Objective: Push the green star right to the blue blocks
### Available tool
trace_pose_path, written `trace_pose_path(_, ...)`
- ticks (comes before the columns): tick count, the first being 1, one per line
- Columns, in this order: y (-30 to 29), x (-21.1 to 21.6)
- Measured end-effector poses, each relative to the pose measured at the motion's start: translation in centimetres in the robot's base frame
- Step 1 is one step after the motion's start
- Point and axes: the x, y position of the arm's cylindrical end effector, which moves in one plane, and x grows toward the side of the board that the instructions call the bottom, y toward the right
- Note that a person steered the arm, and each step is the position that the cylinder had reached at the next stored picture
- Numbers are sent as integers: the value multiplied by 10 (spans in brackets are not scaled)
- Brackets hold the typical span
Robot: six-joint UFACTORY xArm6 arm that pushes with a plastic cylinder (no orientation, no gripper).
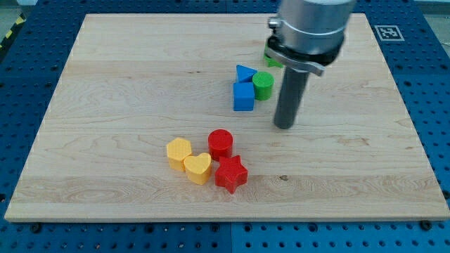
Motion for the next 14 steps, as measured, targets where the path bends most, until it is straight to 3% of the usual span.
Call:
trace_pose_path(1,-40,-18)
trace_pose_path(3,-42,-68)
trace_pose_path(5,-13,4)
trace_pose_path(6,40,-14)
trace_pose_path(7,88,-73)
trace_pose_path(9,94,-186)
trace_pose_path(12,34,-188)
trace_pose_path(14,23,-153)
